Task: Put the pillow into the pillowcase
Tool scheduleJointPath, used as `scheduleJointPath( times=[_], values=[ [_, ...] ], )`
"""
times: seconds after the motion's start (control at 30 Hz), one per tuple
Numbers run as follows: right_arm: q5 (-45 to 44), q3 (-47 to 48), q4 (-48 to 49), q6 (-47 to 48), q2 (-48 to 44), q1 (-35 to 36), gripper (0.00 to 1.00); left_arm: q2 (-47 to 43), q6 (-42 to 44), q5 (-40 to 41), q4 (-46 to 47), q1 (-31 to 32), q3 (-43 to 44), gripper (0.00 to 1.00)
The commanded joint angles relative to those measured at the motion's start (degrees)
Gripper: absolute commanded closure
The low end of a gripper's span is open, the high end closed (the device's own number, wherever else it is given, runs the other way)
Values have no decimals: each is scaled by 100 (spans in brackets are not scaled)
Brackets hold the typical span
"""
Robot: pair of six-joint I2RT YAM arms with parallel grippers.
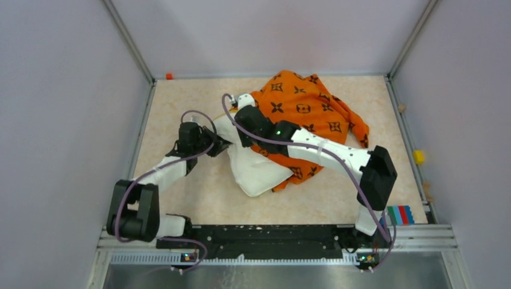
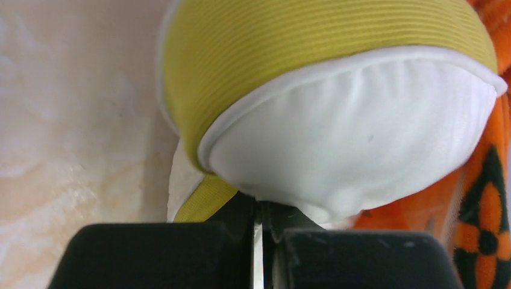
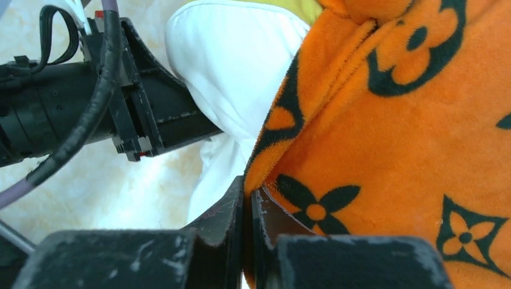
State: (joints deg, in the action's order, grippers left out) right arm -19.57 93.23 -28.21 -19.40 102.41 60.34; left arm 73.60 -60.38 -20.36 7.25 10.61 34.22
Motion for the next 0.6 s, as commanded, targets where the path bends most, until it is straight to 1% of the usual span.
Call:
scheduleJointPath(
  times=[0.0, 0.07, 0.1, 0.17, 0.23, 0.3, 0.37, 0.4, 0.43, 0.53, 0.57],
  values=[
    [558, -192, 291, -220, -372, -203, 79, 671, -261, 97, 1189, -367, 483, 100],
    [224, -233, 194, 39, -570, -236, 46, 889, -135, -38, 1278, -392, 506, 100],
    [60, -216, 50, 173, -650, -239, 33, 1027, -52, -107, 1252, -398, 552, 100],
    [-230, -235, -220, 259, -813, -240, 26, 1186, 91, -222, 1202, -398, 631, 100],
    [-495, -542, -301, 220, -1093, -237, 24, 1300, 273, -297, 1095, -402, 748, 100],
    [-693, -1119, -251, 115, -1431, -236, 23, 1347, 614, -318, 746, -401, 1012, 99],
    [-893, -1741, -195, -37, -1779, -246, 21, 1356, 942, -333, 261, -402, 1295, 91],
    [-988, -2039, -129, -93, -1900, -262, 19, 1347, 1095, -314, 1, -402, 1430, 86],
    [-1066, -2312, -65, -132, -2019, -294, 19, 1309, 1233, -330, -226, -402, 1529, 73],
    [-1026, -2900, 317, -144, -2109, -500, 19, 1070, 1657, -302, -957, -394, 1698, 26],
    [-946, -3037, 531, -82, -2100, -557, 19, 955, 1781, -276, -1185, -393, 1712, 13]
  ],
)
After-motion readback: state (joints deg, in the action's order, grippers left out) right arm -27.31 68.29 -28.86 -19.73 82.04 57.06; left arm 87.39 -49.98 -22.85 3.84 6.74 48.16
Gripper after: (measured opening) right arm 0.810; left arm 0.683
